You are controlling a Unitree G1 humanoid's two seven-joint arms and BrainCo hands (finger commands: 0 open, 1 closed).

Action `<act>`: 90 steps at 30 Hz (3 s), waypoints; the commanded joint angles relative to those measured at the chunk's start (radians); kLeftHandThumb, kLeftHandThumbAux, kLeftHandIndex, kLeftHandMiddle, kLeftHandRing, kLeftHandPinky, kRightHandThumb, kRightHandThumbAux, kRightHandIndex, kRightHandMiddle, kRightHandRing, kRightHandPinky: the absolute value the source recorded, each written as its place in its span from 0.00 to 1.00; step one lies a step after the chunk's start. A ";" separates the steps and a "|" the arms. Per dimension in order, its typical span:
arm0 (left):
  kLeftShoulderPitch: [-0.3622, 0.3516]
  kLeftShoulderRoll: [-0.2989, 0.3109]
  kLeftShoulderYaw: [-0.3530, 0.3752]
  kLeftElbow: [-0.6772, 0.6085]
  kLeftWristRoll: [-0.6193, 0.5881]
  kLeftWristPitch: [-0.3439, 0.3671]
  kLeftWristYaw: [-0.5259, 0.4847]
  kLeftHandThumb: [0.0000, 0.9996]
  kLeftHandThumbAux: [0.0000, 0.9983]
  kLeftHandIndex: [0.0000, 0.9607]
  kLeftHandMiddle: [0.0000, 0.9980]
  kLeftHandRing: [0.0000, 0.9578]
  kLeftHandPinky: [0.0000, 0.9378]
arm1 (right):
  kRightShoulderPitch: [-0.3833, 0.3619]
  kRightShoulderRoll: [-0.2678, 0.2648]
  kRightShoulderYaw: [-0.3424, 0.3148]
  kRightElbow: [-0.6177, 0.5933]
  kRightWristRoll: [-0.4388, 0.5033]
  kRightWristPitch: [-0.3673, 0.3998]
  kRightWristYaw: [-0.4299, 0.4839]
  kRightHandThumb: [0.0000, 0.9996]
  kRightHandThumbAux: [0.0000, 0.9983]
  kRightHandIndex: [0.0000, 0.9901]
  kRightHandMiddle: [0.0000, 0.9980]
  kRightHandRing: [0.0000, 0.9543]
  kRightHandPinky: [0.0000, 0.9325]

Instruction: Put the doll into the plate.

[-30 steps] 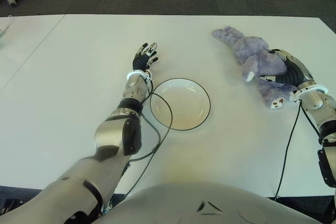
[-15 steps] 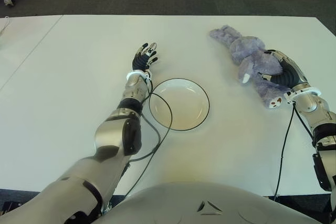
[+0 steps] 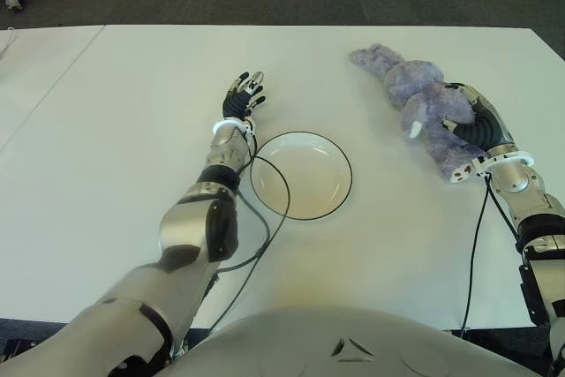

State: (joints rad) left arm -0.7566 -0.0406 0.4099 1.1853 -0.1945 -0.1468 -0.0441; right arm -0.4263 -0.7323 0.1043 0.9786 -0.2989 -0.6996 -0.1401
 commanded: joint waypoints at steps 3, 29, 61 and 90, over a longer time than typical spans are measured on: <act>0.212 -0.049 0.009 0.133 0.004 -0.079 -0.003 0.00 0.68 0.15 0.19 0.21 0.23 | 0.052 0.032 0.029 -0.010 -0.064 0.037 -0.030 0.70 0.72 0.44 0.81 0.86 0.88; 0.214 -0.050 0.010 0.133 0.004 -0.083 -0.009 0.00 0.69 0.16 0.20 0.22 0.26 | 0.066 0.020 0.001 -0.151 -0.070 0.061 -0.062 0.70 0.72 0.44 0.86 0.90 0.91; 0.211 -0.049 0.010 0.137 0.004 -0.081 -0.007 0.00 0.68 0.17 0.20 0.23 0.26 | 0.058 -0.001 -0.122 -0.406 -0.055 -0.012 -0.090 0.70 0.72 0.44 0.87 0.91 0.90; 0.208 -0.051 0.008 0.142 0.008 -0.080 0.000 0.00 0.68 0.17 0.20 0.22 0.25 | 0.107 0.046 -0.173 -0.651 -0.045 0.052 -0.047 0.70 0.72 0.44 0.86 0.91 0.92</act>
State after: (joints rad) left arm -0.7364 -0.0574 0.4121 1.1848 -0.1950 -0.2184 -0.0447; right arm -0.3522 -0.7199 -0.0639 0.3817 -0.3514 -0.6794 -0.2130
